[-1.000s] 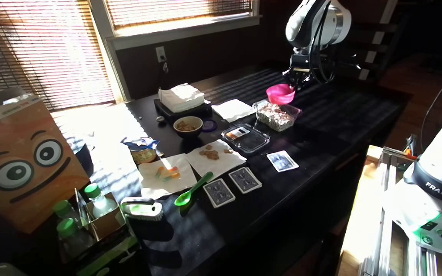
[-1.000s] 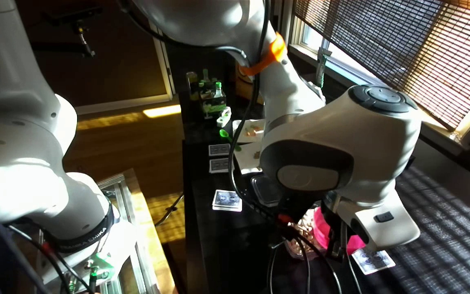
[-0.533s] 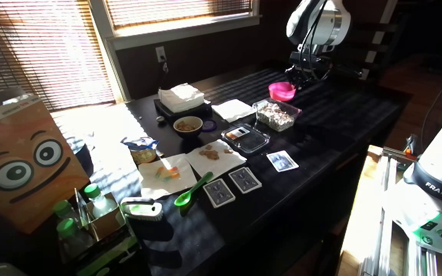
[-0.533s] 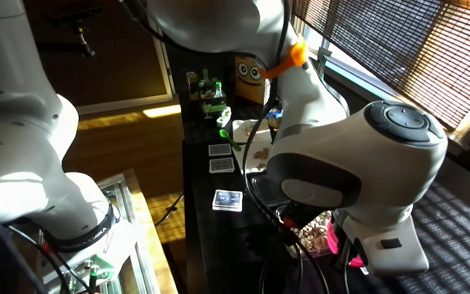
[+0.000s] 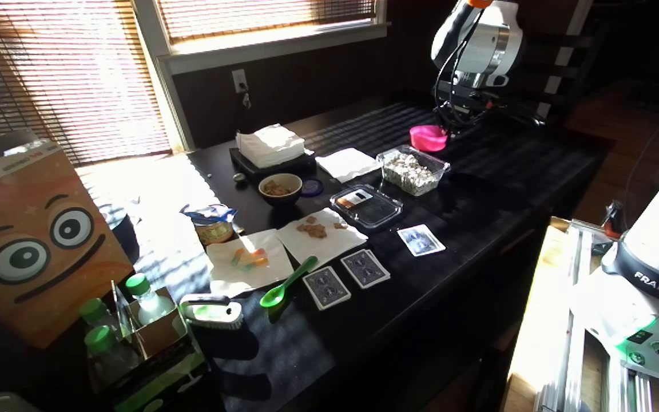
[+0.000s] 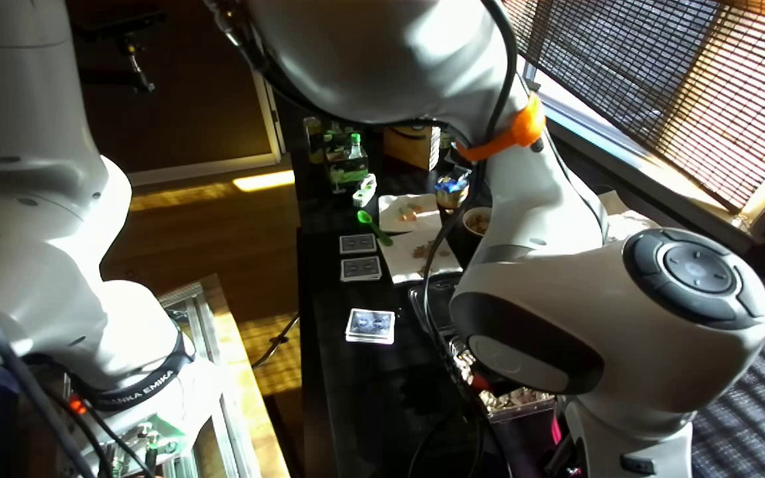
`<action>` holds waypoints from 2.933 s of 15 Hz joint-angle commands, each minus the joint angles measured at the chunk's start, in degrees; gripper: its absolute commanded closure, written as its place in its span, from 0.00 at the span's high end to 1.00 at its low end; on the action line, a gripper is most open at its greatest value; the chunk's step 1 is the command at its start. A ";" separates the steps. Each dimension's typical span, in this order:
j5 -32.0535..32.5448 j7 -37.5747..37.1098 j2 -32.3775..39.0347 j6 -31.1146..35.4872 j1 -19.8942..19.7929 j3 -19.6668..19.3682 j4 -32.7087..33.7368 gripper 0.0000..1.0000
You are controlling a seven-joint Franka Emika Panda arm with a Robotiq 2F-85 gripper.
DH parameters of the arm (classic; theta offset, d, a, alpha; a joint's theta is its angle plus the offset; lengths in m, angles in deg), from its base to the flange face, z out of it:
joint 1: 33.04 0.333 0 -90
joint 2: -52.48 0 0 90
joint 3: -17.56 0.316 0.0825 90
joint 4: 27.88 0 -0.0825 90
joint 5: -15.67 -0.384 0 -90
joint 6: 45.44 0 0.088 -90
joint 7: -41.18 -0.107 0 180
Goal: Pour the contents in the pink bowl into the clear container.
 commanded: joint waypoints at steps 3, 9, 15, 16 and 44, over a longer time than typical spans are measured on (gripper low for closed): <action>-0.77 -7.55 5.58 0.46 0.75 -2.27 3.59 0.01; -0.48 -11.95 9.02 0.41 0.37 -2.58 5.67 0.29; 1.61 -16.01 5.43 3.11 3.56 -5.29 3.12 0.62; 2.73 -17.10 4.67 3.45 4.85 -6.52 2.54 0.69; 44.07 10.30 -23.40 -4.72 14.88 -5.56 -10.61 1.00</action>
